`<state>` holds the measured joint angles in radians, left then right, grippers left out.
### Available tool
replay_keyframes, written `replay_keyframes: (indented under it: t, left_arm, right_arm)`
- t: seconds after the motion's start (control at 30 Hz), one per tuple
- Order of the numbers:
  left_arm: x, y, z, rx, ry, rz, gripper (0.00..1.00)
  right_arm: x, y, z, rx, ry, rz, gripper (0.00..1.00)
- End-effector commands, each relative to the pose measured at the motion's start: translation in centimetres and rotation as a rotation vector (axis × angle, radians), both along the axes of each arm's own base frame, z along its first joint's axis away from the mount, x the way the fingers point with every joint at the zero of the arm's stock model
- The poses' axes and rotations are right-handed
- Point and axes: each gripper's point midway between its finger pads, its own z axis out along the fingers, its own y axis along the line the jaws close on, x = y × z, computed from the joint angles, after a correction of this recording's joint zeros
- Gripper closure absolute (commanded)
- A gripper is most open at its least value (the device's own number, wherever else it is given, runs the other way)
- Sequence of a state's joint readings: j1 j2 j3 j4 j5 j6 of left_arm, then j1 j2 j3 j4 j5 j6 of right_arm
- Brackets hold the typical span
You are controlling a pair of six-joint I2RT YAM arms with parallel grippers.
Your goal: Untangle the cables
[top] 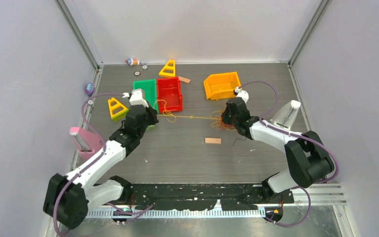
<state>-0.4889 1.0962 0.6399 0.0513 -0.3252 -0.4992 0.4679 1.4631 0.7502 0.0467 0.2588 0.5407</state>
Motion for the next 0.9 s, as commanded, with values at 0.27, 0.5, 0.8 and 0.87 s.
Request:
replay_keyframes:
  t: [0.27, 0.5, 0.8, 0.87]
  left_arm:
    - [-2.5, 11.3, 7.2, -0.13, -0.162, 0.377, 1.0]
    - [-3.3, 10.9, 10.2, -0.211, -0.227, 0.325, 1.0]
    - [-2.7, 4.7, 12.7, -0.202, -0.2, -0.027, 1.0]
    - [-2.8, 4.7, 13.3, -0.198, -0.211, -0.032, 1.0]
  right_arm:
    - [-0.2, -7.1, -1.6, -0.098, 0.057, -0.247, 0.87]
    - [-0.3, -7.2, -2.0, -0.052, 0.066, -0.226, 0.49]
    - [-0.2, -3.1, 3.2, 0.066, -0.186, 0.073, 0.23]
    - [-0.2, -2.5, 4.2, 0.069, -0.214, 0.118, 0.2]
